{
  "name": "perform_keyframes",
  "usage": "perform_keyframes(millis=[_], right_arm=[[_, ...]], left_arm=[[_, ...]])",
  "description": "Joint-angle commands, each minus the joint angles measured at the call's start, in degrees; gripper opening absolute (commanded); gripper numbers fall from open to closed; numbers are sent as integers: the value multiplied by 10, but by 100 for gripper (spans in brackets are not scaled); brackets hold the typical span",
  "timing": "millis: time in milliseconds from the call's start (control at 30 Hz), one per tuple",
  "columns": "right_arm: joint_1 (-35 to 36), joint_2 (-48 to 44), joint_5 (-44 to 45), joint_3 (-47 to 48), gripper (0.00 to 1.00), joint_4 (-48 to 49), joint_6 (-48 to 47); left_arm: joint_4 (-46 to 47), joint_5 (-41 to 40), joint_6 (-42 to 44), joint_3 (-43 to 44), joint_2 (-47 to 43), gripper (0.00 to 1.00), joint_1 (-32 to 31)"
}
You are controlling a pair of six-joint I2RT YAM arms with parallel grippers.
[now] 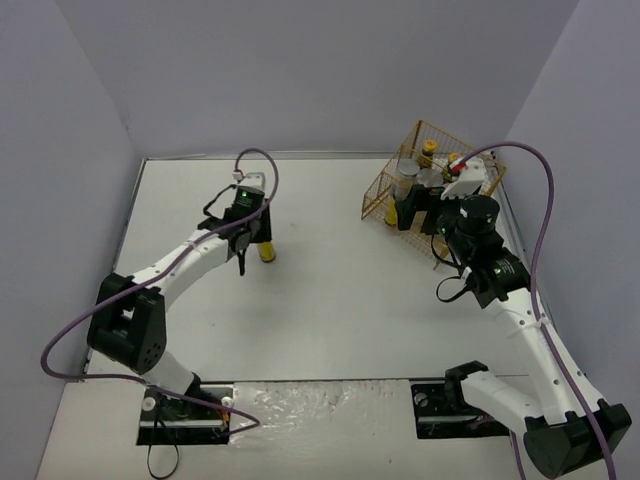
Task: Organize the condiment bottles
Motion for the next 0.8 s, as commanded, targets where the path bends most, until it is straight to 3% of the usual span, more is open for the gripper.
perform_keyframes(millis=[0,200,267,433,533,767], right_arm=[[2,-10,-28,-6,96,31,-7],[5,-18,-41,-17,97,26,-24],[6,-21,-44,-19,98,22,-29],[7,-27,-51,-25,99,15,-38],[7,-27,-57,-26,99,13,-41],[7,-19,-91,-15,100,11,-62]], left_arm=[[33,51,17,69,33,12,-93],[22,46,21,123,85,13,-176],[20,42,21,134,91,17,-193],[4,38,21,154,91,41,-208],[-6,35,21,165,83,61,-212],[-26,23,10,182,26,84,-214]])
